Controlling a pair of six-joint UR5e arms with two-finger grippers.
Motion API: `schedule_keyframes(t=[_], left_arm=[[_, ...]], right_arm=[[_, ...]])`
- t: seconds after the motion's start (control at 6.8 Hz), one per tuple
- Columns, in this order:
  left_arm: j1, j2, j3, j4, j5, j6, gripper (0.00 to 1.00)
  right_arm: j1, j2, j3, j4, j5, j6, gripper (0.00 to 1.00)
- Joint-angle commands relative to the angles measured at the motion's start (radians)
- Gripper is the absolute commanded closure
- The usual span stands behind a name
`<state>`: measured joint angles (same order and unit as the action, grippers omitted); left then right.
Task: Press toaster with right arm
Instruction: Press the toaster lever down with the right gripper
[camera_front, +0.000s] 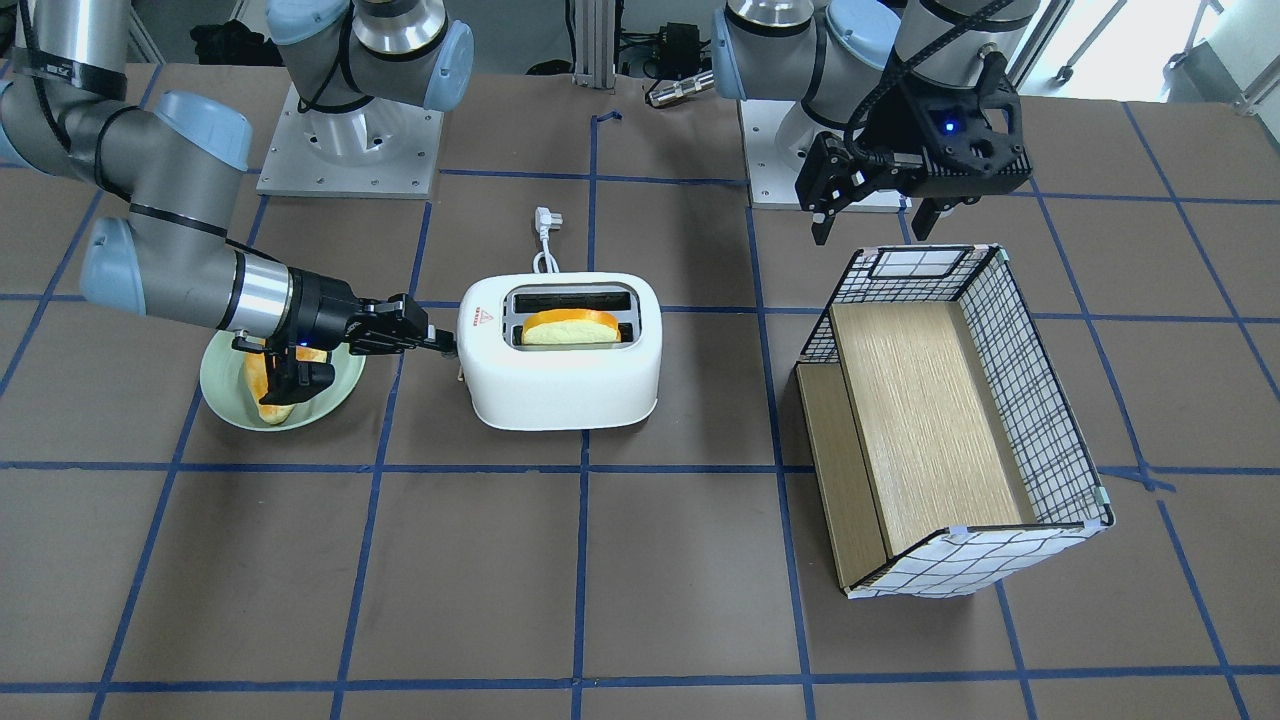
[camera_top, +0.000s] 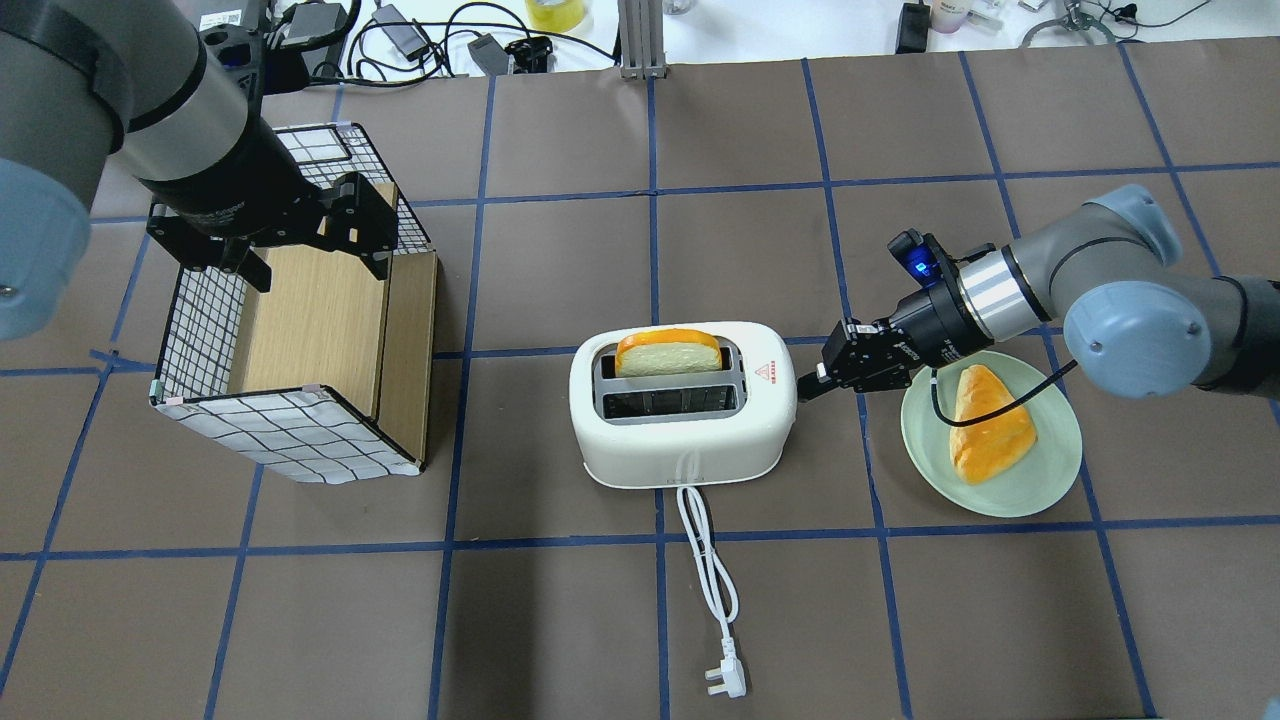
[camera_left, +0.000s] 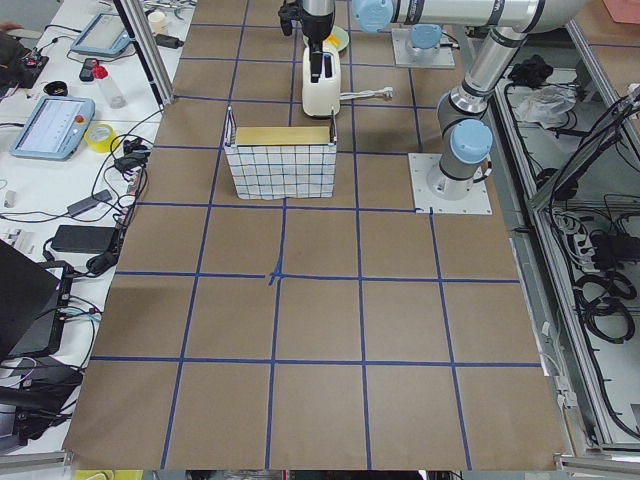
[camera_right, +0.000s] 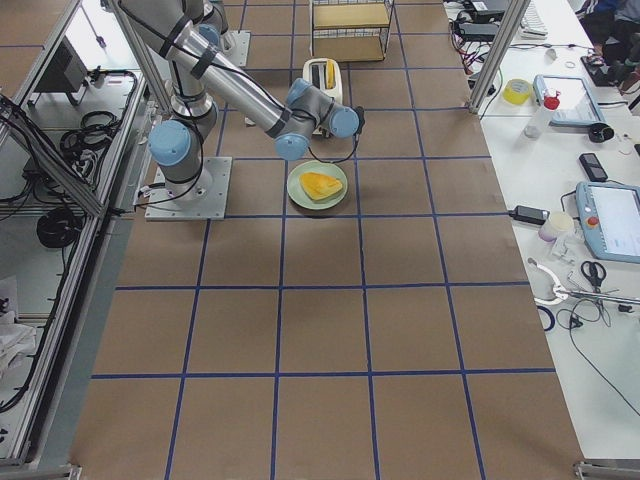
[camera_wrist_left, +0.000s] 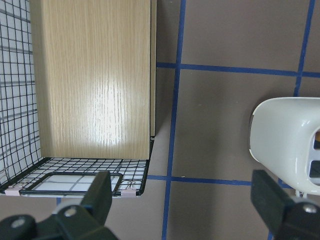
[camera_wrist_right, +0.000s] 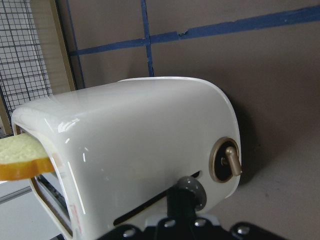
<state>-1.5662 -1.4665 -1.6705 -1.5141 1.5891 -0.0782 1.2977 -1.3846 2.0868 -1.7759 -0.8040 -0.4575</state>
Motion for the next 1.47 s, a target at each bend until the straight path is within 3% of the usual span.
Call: schedule_keyframes(t=[0.0, 1.32], left_arm=[[0.0, 0.0, 0.0, 0.0, -0.001, 0.0, 0.0], [0.0, 0.0, 0.0, 0.0, -0.001, 0.0, 0.0]], right_arm=[[0.0, 0.001, 0.022, -0.029, -0.003, -0.001, 1.0], [-0.001, -0.002, 0.015, -0.043, -0.015, 0.013, 1.0]])
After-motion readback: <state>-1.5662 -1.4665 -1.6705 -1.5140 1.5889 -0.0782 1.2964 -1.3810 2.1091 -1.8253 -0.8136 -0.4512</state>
